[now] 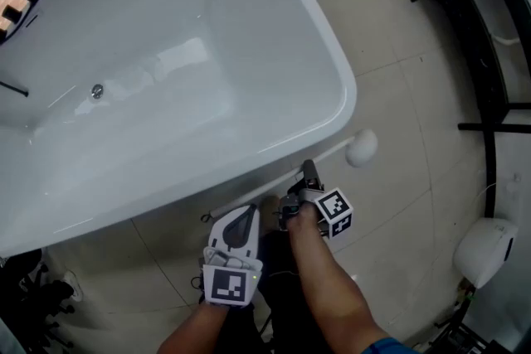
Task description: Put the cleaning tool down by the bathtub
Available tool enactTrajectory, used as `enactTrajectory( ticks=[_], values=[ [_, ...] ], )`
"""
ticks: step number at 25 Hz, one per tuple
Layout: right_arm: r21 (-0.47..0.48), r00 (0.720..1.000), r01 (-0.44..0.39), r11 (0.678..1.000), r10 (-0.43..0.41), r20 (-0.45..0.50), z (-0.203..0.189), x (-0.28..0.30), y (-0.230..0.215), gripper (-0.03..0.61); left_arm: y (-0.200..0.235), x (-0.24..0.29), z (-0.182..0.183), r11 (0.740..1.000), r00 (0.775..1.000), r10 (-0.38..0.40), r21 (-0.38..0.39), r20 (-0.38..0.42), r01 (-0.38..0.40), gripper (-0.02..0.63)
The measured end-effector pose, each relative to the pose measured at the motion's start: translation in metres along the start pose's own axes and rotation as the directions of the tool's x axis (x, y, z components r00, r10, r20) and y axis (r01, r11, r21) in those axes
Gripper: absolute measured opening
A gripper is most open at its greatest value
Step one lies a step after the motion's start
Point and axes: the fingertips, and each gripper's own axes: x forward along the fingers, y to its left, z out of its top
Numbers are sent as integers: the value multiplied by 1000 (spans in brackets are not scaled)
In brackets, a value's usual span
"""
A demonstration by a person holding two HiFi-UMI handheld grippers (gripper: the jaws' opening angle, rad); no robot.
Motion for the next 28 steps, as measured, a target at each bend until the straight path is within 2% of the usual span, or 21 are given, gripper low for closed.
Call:
enactTrajectory(
  ticks=[2, 6, 12, 17, 19, 21, 23, 24, 25, 28],
  values=[
    [-6, 1000, 7, 1000, -7, -18, -19, 28, -22, 91, 15, 10, -25, 1000, 1000, 15, -21, 7, -15, -2],
    [32, 998, 31, 999, -29, -51, -43, 79, -64, 91, 26, 39, -67, 1000, 1000, 19, 7, -10, -19, -2],
    [38, 993, 87, 995, -83, -89, -63, 132, -112, 92, 45, 73, -93, 999, 999, 32, 7, 4, -32, -2],
    [70, 983, 132, 989, -122, -136, -76, 169, -146, 93, 32, 84, -132, 1000, 998, -3, -27, -67, 1, -2],
    [92, 981, 134, 987, -118, -156, -78, 179, -154, 94, 37, 90, -132, 1000, 998, -9, -4, -67, 9, -2],
    [102, 976, 137, 985, -116, -186, -81, 183, -159, 94, 53, 92, -136, 1000, 997, 20, -2, -74, -20, -2],
    [106, 968, 141, 984, -114, -221, -85, 184, -162, 110, 65, 90, -142, 998, 994, 52, -27, -96, -55, -2],
    [106, 964, 141, 984, -113, -239, -86, 183, -163, 154, 67, 88, -140, 997, 993, 61, -43, -97, -65, -2],
    [106, 960, 140, 984, -109, -256, -88, 181, -163, 182, 65, 86, -134, 995, 994, 65, -67, -93, -71, -2],
    [105, 951, 119, 987, -83, -297, -90, 171, -158, 215, 51, 73, -107, 988, 995, 60, -139, -78, -71, -2]
  ],
)
